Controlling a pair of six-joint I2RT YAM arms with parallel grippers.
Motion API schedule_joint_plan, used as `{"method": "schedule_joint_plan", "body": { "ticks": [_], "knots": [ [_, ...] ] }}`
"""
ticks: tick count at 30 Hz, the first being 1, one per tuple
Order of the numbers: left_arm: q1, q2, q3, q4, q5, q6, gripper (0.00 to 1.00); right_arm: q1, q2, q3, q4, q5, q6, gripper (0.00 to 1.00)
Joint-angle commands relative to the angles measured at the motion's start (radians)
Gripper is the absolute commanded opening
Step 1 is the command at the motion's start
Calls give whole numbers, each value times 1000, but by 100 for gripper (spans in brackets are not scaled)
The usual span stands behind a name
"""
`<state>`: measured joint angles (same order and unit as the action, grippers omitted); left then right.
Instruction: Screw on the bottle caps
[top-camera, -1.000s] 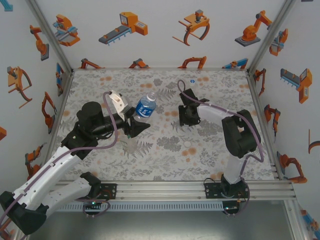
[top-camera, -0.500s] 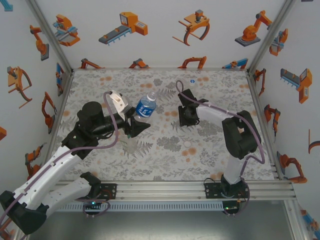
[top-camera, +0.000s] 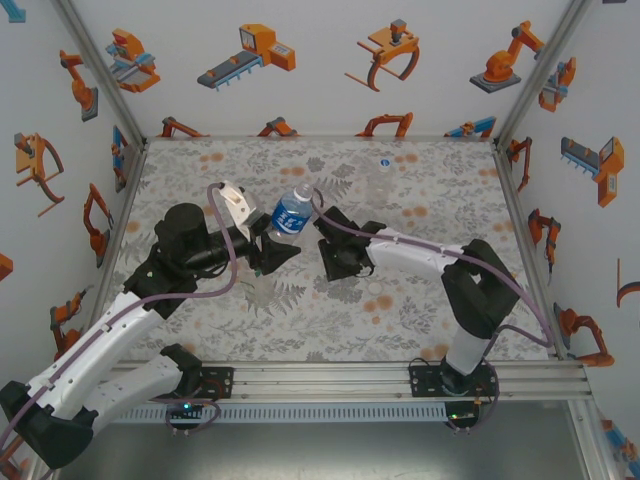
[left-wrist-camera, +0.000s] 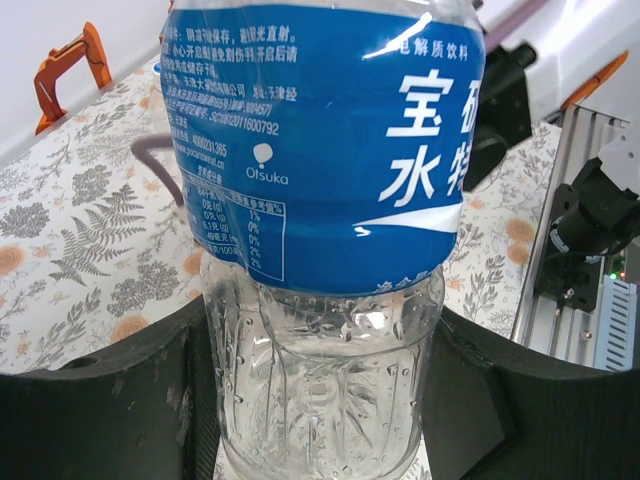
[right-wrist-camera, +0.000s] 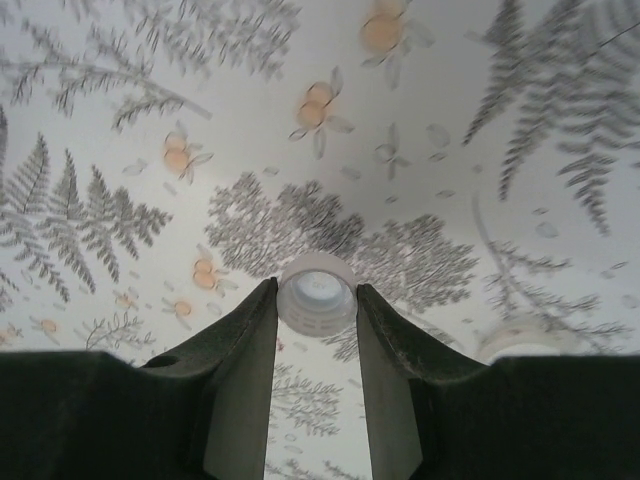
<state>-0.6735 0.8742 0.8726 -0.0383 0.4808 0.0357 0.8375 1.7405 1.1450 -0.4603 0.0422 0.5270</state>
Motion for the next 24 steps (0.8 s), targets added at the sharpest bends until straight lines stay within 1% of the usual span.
{"method": "schedule_joint_plan", "body": {
  "ticks": [1,12,17,20,24],
  "knots": [
    [-1,-5,-6,34,-4,-19,0,26,-6,-18,-17,25,51,37],
    [-1,11,-2,42,-4,-24,0,33,24,-52,23,38,53,38],
    [-1,13,-12,61,-4,-36,0,33,27,-41,13,36,50,41],
    [-1,11,-13,59,-6,-39,0,33,28,-31,0,34,47,44],
    [-1,10,-9,53,-7,-36,0,33,15,-18,-15,36,48,45]
  ]
}}
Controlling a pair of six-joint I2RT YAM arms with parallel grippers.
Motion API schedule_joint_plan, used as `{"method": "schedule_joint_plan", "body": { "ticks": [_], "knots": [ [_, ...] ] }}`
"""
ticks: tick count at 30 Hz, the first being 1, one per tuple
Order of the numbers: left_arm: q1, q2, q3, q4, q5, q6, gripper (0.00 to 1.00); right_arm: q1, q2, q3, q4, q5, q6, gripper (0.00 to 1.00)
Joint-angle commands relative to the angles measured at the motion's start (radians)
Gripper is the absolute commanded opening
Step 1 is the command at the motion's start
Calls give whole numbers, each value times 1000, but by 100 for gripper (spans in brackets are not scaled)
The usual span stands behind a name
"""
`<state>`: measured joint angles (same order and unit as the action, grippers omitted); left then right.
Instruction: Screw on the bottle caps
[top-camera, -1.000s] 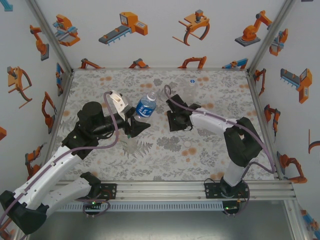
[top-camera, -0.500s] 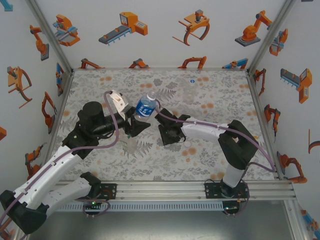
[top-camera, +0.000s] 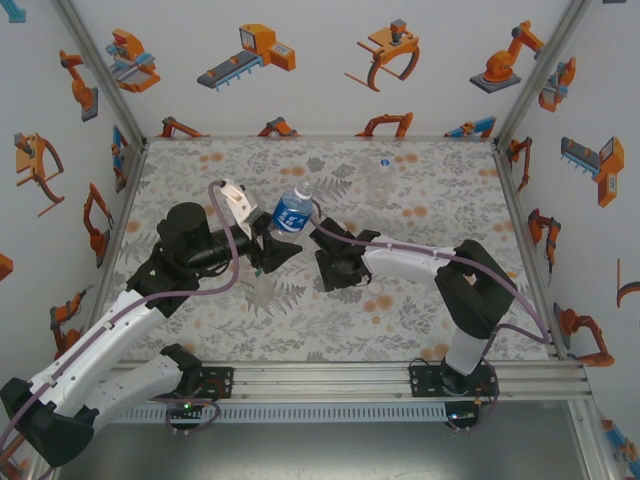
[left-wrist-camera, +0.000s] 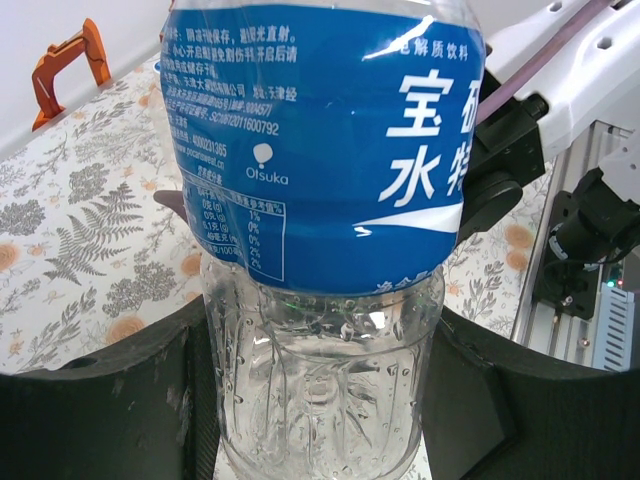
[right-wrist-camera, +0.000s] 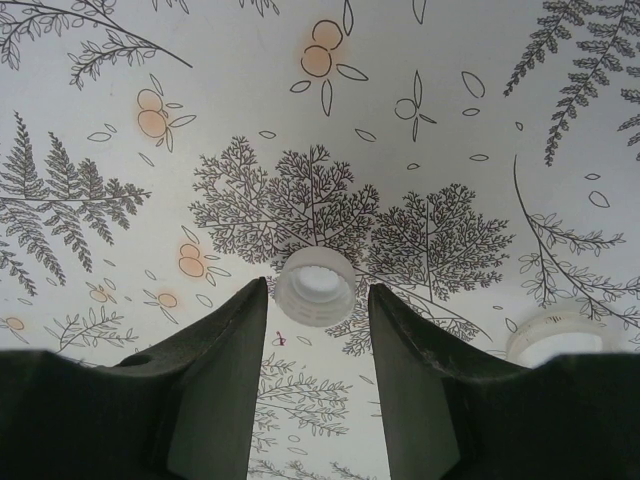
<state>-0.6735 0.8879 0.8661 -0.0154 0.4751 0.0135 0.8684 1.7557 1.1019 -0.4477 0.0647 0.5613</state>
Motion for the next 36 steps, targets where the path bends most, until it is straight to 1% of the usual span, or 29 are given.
{"method": "schedule_joint_plan", "body": {
  "ticks": [1,6,18,36],
  "knots": [
    [-1,-4,-3,30,-3,-13,0,3,-7,32,-34,15,14,45],
    [-1,-7,-3,27,-4,-12,0,7,-34,42,-42,8,17,44],
    [-1,-12,-5,29,-7,-12,0,8,-38,53,-29,-19,22,43],
    [-1,8,-4,45,-4,-15,0,10,4,43,-25,-15,23,44]
  ]
}}
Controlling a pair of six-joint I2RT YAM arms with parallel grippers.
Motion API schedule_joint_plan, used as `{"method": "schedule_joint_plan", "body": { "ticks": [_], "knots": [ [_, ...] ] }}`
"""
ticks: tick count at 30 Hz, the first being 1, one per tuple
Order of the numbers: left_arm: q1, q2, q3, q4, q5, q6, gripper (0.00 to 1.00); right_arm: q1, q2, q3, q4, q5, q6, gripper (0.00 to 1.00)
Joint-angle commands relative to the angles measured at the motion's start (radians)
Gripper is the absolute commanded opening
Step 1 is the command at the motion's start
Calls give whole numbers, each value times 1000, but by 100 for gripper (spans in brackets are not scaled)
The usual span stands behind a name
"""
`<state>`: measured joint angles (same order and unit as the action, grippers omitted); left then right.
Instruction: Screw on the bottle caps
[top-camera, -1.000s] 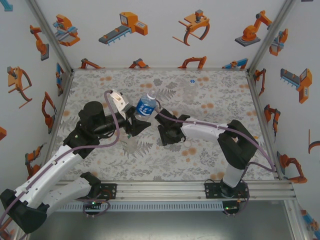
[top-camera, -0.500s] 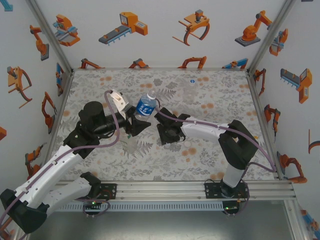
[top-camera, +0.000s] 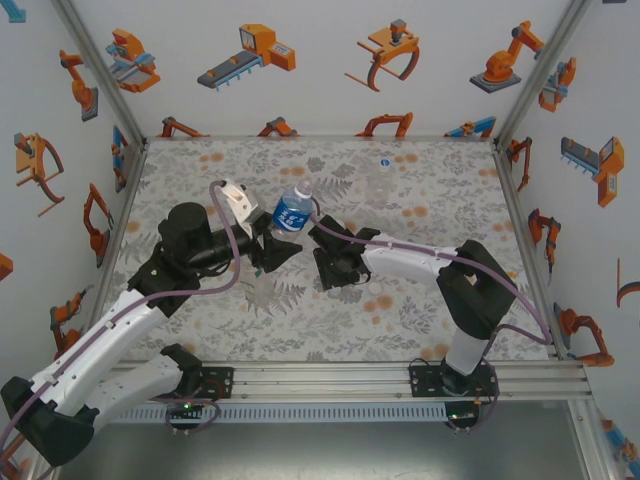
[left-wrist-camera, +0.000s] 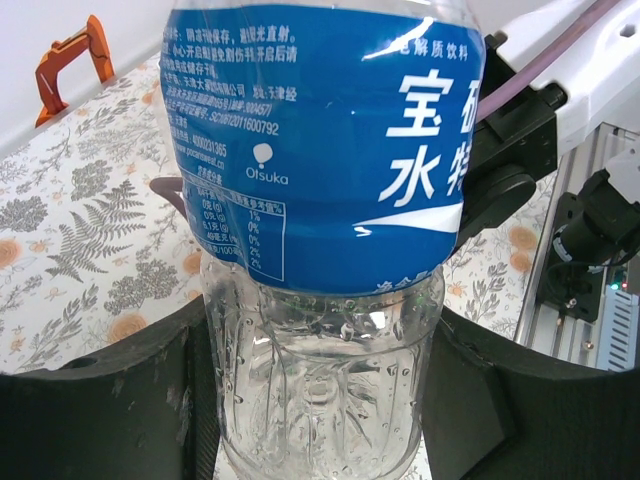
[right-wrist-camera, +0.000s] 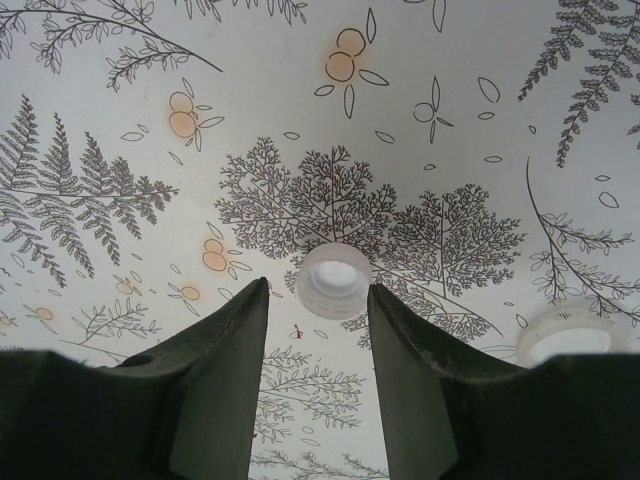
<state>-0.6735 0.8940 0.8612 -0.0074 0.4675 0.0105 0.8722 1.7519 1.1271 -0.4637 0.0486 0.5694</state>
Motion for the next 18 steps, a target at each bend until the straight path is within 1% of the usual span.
{"method": "schedule_joint_plan", "body": {
  "ticks": [1,15,17,18],
  "knots": [
    [-1,3,2,38,3,-11,0,6,12,18,-9,-1,16,44],
    [0,14,10,28,1,-10,0,6,59,6,3,-7,18,44],
    [0,17,9,31,2,-10,0,6,63,-1,12,-10,20,44],
    [0,18,12,29,3,-10,0,6,65,-5,16,-12,23,42]
  ]
}}
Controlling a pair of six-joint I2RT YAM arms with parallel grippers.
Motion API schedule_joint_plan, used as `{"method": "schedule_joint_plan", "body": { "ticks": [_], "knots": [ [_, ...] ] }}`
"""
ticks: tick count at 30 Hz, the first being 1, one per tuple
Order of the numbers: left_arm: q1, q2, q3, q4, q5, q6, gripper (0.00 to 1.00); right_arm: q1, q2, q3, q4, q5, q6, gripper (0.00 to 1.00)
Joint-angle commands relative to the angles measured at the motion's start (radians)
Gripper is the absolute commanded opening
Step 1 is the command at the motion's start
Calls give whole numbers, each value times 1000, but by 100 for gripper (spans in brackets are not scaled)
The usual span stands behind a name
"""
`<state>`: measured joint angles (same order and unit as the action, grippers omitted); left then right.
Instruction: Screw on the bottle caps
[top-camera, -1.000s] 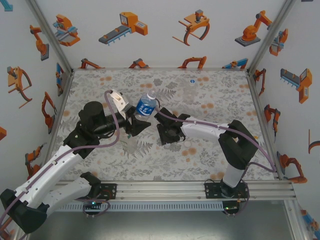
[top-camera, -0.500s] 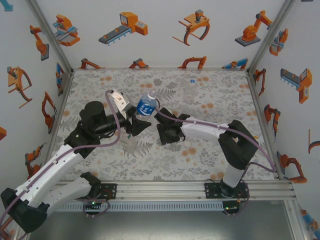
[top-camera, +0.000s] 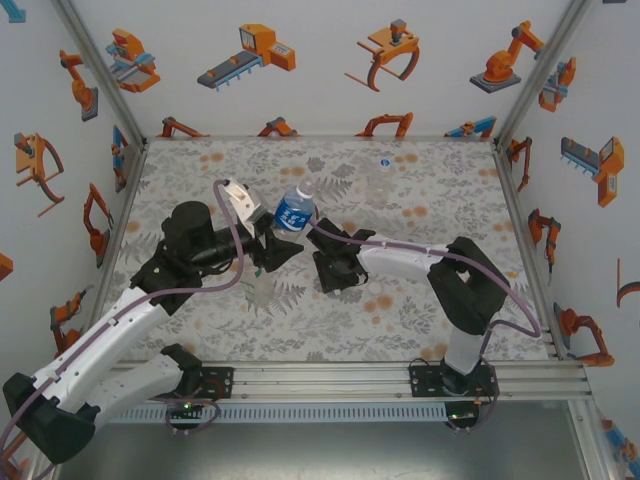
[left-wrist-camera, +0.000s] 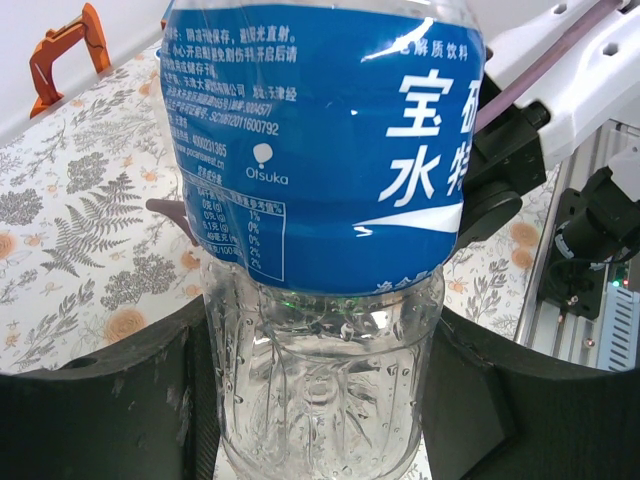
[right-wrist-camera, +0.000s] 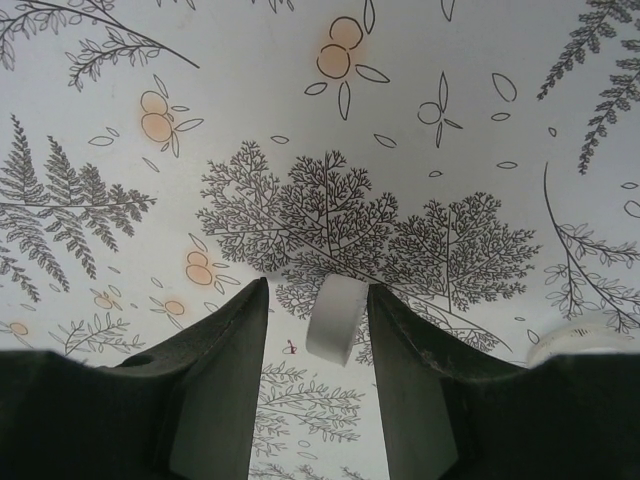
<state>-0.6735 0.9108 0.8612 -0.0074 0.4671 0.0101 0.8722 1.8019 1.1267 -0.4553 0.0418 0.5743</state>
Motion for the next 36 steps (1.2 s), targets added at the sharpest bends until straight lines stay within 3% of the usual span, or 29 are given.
{"method": "schedule_joint_plan", "body": {
  "ticks": [1,5,9,15,22,25,30,36],
  "knots": [
    [0,2,15,24,4,-9,0,6,14,-4,9,-6,18,39],
    [0,4,13,31,4,-9,0,5,18,-6,19,-15,23,26],
    [1,10,19,29,5,-9,0,-10,2,-20,74,-76,50,22],
    [-1,14,30,27,10,-10,0,-89,-55,-144,326,-267,160,24],
    [-1,11,26,30,13,-16,0,-203,-105,-362,590,-415,307,32],
    [0,7,30,14,14,-16,0,-234,-154,-414,538,-365,297,39],
    [-1,3,8,44,14,-23,0,-237,-217,-372,291,-220,190,40],
    [-1,20,19,48,25,-23,0,-225,-262,-312,202,-169,148,40]
  ]
}}
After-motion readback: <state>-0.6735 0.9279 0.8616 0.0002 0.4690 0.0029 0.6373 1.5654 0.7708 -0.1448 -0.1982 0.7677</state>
